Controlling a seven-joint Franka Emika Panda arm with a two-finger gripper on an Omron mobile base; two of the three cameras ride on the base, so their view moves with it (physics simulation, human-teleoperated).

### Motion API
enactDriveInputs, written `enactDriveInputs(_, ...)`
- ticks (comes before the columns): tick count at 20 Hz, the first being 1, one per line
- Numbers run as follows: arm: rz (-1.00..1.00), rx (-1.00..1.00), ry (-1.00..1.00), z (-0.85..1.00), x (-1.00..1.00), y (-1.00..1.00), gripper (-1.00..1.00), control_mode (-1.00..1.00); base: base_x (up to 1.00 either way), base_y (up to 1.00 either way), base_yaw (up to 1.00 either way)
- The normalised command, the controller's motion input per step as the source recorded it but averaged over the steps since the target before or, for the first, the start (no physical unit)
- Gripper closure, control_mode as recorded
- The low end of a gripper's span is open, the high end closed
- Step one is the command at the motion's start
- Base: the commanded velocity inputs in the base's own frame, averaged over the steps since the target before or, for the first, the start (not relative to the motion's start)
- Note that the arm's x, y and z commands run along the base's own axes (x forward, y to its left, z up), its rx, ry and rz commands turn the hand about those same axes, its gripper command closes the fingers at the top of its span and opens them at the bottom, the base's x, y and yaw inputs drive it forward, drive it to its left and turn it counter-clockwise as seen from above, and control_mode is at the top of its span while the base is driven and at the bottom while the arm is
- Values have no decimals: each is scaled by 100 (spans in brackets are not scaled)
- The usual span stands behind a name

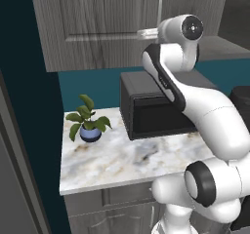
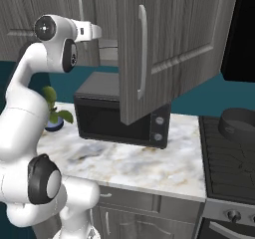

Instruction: Open the cabinet and move the ladle to the pot. Then close the cabinet.

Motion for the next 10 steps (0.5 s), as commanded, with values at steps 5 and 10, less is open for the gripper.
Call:
enactDriveInputs(5,0,0,0,-13,28,0,-100,-100,0,0,0)
enactDriveInputs(10,0,0,0,-8,26,0,-100,-100,0,0,0)
